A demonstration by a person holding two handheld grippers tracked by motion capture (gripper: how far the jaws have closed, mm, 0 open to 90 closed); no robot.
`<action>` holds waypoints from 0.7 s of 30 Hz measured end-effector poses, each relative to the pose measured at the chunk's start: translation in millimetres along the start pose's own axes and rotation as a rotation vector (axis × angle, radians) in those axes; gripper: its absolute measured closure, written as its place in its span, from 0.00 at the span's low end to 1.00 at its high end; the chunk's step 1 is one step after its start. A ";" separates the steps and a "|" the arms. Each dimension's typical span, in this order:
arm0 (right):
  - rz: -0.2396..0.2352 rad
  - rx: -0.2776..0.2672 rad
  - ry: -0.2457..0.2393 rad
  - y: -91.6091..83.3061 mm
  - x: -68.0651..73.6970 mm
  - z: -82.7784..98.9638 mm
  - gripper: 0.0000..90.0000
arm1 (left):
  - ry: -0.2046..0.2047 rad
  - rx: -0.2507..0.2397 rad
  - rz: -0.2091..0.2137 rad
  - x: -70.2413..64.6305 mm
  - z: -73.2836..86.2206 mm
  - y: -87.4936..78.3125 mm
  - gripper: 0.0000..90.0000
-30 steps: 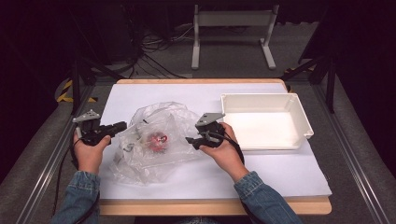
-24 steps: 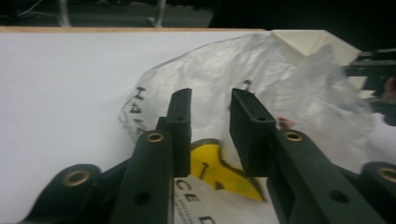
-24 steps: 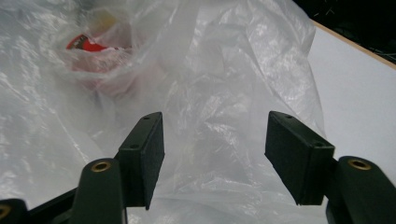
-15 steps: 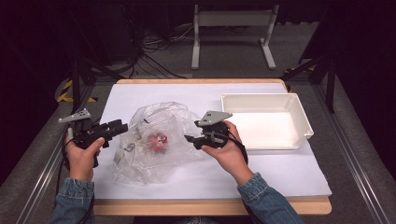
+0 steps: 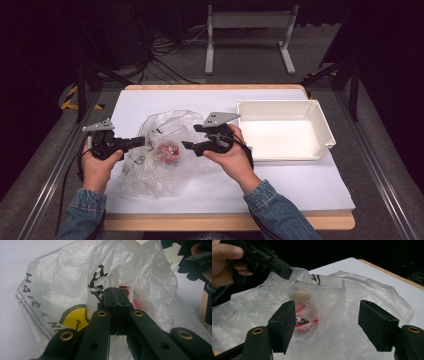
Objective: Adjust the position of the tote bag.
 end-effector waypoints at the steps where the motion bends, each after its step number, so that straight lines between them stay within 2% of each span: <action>1: 0.001 0.005 0.012 4.4 -2.2 -1.1 0.34 | 0.003 -0.001 0.001 0.4 0.0 0.2 1.00; 2: 0.000 0.013 0.021 8.6 -4.1 -1.8 0.37 | -0.001 -0.002 0.000 0.6 0.2 0.3 1.00; 3: -0.012 0.030 0.028 12.8 -5.3 -1.6 0.51 | 0.000 -0.004 0.001 1.1 0.3 0.3 1.00; 6: -0.049 0.065 0.007 16.1 -1.2 0.9 0.85 | -0.003 -0.009 -0.005 2.4 0.4 -0.6 1.00; 8: -0.067 0.068 -0.024 13.5 5.4 2.2 0.95 | -0.008 -0.014 -0.011 3.3 0.4 -1.5 1.00; 10: -0.119 0.073 -0.034 9.8 14.5 3.7 0.99 | -0.008 -0.020 -0.024 5.1 0.5 -1.7 1.00; 12: -0.178 0.086 -0.076 6.2 26.9 7.6 1.00 | -0.016 -0.026 -0.040 6.5 0.7 -1.3 1.00; 16: -0.272 0.152 -0.196 1.9 53.5 26.2 1.00 | -0.022 -0.032 -0.061 8.5 1.1 -0.5 1.00; 19: -0.331 0.218 -0.248 3.9 67.8 43.4 1.00 | -0.021 -0.030 -0.068 9.9 2.0 0.8 1.00; 21: -0.354 0.262 -0.268 7.2 71.8 54.3 1.00 | -0.027 -0.024 -0.074 10.8 3.5 1.3 1.00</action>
Point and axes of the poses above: each handheld gripper's, and its own axes: y roughly forward along the jaws, z roughly out of its underside, x roughly to its left, the point moved 5 cm from there along y, roughly forward along the jaws, and after that the axes turned 12 degrees about y, right-handed, at the moved point
